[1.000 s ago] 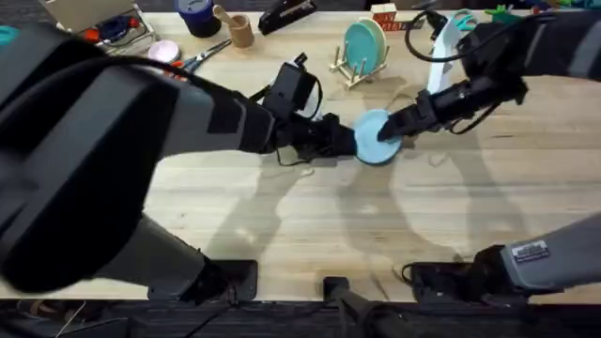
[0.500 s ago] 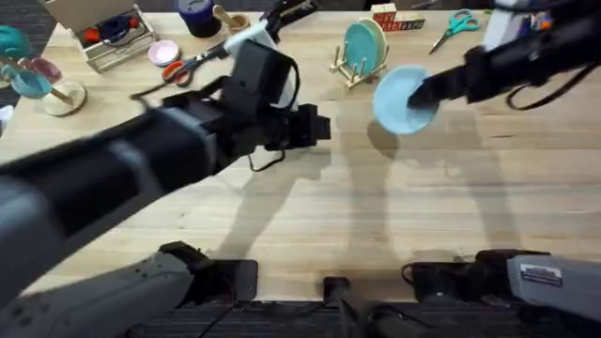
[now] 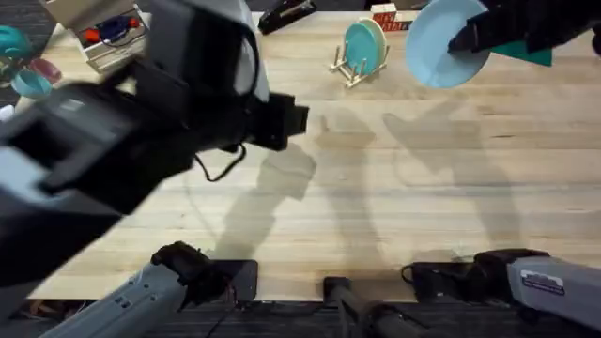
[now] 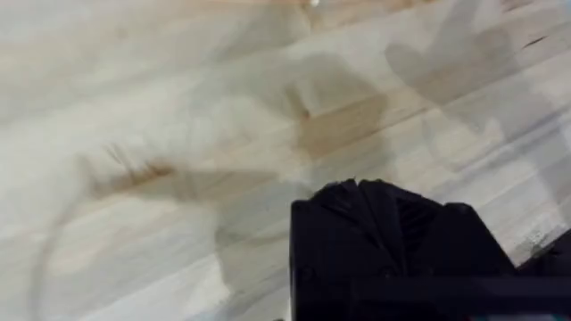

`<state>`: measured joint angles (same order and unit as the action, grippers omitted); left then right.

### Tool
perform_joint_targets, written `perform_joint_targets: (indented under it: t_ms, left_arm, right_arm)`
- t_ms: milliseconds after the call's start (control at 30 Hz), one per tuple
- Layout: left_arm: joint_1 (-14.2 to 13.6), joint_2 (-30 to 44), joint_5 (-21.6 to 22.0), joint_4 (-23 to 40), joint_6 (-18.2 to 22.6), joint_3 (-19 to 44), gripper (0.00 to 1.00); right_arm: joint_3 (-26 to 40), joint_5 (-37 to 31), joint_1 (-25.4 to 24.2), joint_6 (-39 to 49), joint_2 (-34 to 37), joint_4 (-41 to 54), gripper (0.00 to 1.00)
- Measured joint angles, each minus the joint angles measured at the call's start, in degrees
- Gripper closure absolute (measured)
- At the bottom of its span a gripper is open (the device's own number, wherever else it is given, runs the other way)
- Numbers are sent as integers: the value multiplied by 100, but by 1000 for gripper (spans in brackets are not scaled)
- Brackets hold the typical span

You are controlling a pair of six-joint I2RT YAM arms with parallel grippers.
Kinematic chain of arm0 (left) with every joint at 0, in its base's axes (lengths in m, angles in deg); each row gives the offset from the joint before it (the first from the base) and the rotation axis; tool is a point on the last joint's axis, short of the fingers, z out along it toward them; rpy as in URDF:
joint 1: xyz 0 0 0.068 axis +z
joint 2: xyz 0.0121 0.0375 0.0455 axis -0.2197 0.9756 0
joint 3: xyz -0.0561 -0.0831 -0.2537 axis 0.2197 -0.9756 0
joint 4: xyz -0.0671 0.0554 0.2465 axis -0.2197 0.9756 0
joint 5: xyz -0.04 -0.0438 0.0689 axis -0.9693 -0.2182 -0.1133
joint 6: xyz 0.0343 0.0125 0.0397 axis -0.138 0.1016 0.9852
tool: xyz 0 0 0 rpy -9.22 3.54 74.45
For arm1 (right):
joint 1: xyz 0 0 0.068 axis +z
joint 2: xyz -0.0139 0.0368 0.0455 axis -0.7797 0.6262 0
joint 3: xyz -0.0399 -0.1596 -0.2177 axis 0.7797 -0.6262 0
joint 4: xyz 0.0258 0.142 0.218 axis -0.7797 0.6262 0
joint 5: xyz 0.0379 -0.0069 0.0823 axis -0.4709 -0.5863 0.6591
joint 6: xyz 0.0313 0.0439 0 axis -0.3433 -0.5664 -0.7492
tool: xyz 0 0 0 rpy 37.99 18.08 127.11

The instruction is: Pick up the plates from the table one by one and place each into a slot on the dish rack.

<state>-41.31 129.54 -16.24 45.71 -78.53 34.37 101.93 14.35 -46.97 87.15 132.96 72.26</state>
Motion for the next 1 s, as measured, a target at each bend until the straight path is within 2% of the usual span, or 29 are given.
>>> perform_joint_targets:
  t_ms: [167, 200, 233, 333, 400, 433, 700, 1000]
  left_arm:
    - [0, -31, 140, 425, 502, 688, 961]
    - [0, -31, 164, 455, 605, 759, 903]
    - [0, -31, 185, 468, 645, 805, 794]
    - [0, -31, 261, 480, 767, 845, 325]
    - [0, -29, 277, 522, 793, 845, 52]
    - [0, -30, 288, 523, 816, 845, 19]
    - [0, -31, 315, 523, 864, 845, 6]
    - [0, -29, 372, 523, 879, 845, 6]
  right_arm:
    - [294, -646, 514, 21, -1, 100, 970]
    - [302, -742, 597, 22, -1, 101, 970]
    - [302, -829, 658, 30, -1, 108, 970]
    - [302, -995, 789, 37, -1, 124, 970]
    - [302, -1066, 831, 38, -1, 124, 970]
    - [302, -1086, 842, 38, -1, 123, 970]
    - [527, -1171, 881, 82, 299, 187, 970]
    - [1784, -1357, 1148, 80, 1437, 303, 971]
